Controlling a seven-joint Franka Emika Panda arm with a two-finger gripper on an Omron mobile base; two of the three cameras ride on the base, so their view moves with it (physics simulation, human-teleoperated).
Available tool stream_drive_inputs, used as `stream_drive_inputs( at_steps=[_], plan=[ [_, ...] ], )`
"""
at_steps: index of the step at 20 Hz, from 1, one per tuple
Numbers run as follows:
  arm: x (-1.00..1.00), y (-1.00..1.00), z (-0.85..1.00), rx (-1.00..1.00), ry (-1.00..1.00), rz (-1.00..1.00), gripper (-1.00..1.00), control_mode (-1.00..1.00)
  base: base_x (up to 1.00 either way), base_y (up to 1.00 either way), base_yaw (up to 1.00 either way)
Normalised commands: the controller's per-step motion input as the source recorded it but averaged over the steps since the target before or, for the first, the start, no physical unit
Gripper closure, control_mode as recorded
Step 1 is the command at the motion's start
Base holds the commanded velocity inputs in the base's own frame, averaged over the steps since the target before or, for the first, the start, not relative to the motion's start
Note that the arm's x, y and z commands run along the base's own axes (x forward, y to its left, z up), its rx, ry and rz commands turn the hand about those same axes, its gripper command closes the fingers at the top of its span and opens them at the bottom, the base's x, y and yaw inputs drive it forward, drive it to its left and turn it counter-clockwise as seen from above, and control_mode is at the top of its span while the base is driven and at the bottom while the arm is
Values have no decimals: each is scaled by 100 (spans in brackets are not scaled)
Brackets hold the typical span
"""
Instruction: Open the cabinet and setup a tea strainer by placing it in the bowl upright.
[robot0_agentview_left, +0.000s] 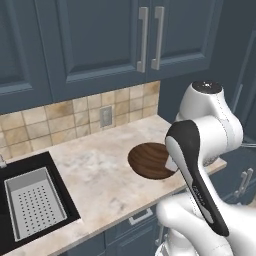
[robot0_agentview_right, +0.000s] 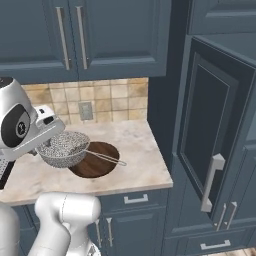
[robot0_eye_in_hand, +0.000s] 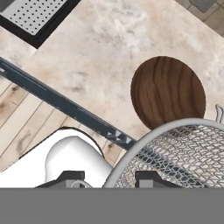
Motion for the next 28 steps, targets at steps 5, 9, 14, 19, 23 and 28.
stream_drive_inputs(
  at_steps=[5,9,14,19,23,28],
  plan=[
    [38,1,-1,0,-4,1,100,-100,10,3,0],
    [53,0,-7,0,-4,7,100,-100,0,0,0],
    [58,2,-29,3,-1,5,100,-100,0,0,0],
    [72,2,-45,0,-1,6,100,-100,0,0,0],
    [68,9,-55,0,-1,5,100,-100,0,0,0],
    [65,10,-57,0,-1,3,100,-100,0,0,0]
  ],
)
